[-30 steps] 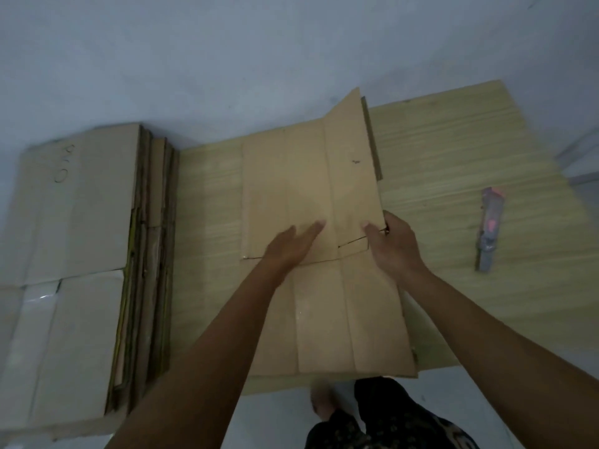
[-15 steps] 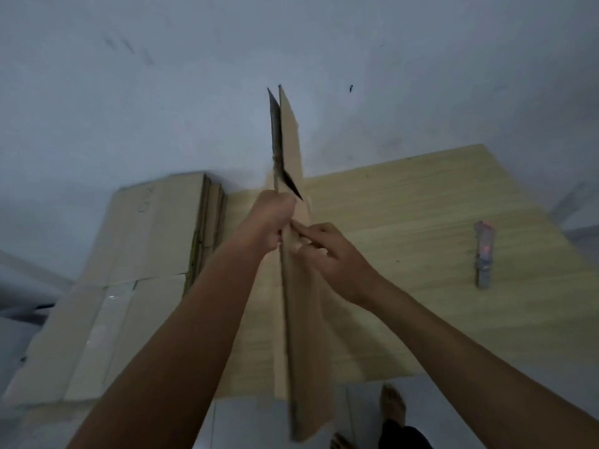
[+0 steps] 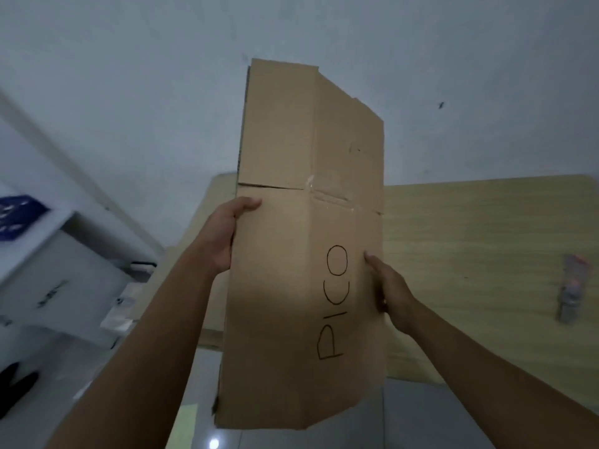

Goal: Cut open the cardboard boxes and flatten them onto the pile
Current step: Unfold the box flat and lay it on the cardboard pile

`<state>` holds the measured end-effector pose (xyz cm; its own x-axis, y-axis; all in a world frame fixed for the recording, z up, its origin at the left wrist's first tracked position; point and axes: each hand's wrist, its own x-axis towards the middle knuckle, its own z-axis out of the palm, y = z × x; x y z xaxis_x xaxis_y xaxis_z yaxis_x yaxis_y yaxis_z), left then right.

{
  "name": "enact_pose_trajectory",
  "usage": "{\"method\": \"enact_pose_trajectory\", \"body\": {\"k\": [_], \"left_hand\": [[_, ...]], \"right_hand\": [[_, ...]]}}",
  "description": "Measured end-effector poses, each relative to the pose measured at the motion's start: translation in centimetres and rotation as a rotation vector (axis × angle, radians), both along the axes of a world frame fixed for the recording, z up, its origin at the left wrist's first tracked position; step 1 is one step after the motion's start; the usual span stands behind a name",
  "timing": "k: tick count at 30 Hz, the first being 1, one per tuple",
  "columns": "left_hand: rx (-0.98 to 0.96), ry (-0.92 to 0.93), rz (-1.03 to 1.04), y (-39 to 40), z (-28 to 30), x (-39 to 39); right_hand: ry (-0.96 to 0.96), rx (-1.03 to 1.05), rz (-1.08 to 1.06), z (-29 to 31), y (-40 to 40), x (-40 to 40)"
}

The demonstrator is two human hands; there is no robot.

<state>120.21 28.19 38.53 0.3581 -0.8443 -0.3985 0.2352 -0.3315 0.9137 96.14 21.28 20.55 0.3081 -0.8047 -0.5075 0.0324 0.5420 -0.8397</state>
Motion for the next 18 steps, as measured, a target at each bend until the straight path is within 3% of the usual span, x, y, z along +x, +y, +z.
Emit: {"method": "enact_pose_trajectory", "body": {"k": [6, 13, 18], "left_hand": [[0.046, -0.252, 0.182, 1.3, -1.9, 8.2], [0.123, -0.286, 0.266, 0.8, -8.5, 21.9], [0.218, -0.417, 0.236, -0.9, -12.8, 30.9]], "right_hand": [[0.015, -0.048, -0.044, 0.2, -0.6, 4.2], [0.168, -0.133, -0.032, -0.6, -2.7, 15.5], [0.273, -0.114, -0.16, -2.3, -2.8, 24.6]]}}
